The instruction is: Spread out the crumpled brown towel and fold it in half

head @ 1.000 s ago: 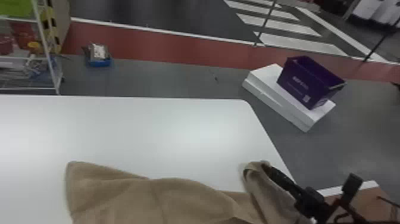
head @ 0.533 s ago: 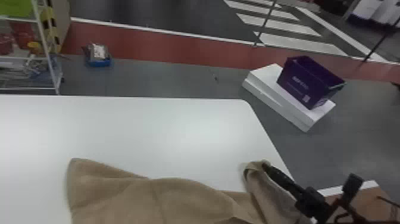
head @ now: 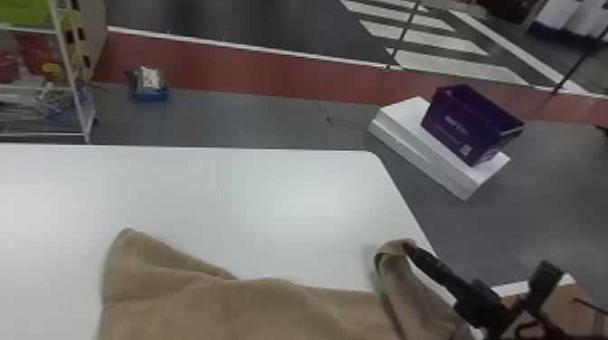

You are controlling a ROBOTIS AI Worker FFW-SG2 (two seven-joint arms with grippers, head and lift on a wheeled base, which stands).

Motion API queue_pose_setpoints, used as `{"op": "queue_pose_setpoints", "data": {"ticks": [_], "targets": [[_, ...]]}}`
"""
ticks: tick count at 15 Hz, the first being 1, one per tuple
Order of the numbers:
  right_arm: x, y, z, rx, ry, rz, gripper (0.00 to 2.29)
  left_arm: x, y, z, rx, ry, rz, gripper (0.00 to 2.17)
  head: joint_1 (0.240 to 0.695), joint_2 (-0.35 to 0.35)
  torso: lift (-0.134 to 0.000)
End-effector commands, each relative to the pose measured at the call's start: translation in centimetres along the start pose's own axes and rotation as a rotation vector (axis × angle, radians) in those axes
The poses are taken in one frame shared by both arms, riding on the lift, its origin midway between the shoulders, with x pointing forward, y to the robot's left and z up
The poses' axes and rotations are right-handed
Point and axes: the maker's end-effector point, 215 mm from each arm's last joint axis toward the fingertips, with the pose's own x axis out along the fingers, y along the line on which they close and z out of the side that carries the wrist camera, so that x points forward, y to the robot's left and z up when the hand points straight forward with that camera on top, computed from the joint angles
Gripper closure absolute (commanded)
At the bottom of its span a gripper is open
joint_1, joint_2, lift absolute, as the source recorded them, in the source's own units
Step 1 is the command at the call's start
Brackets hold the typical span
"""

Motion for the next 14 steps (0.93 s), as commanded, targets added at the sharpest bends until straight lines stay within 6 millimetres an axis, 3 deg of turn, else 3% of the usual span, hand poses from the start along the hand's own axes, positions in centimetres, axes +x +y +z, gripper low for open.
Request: {"op": "queue_pose_setpoints", "data": {"ticks": [1, 4, 6, 10, 14], "targets": [[-1.3, 1.5, 2.1, 0.002, -0.029, 0.015, 2.25, -2.0, 3.3, 3.9, -0.019, -0.081, 0.068, 1.33, 0.695, -0.350, -0.124], [-4.5, 3.9, 5.4, 0.044, -0.090, 0.030, 2.25, -6.0, 8.7, 8.6, -0.089, -0.183, 0.183, 1.33, 0.695, -0.350, -0.124], [-7.5, 4.7, 7.6, 0.079, -0.129, 0.024, 2.25, -8.5, 10.8, 10.9, -0.094, -0.223, 0.246, 1.33, 0.695, -0.350, -0.124], [-13.2, 3.6, 11.8, 0.083, -0.215, -0.044, 2.25, -12.6, 14.5, 12.5, -0.174, -0.254, 0.319, 1.33, 0.695, -0.350, -0.124], [-15.5, 4.9, 13.4, 0.118, -0.236, -0.033, 2.25, -15.7, 16.3, 13.4, -0.260, -0.272, 0.320, 1.33, 0.695, -0.350, -0.124]]}}
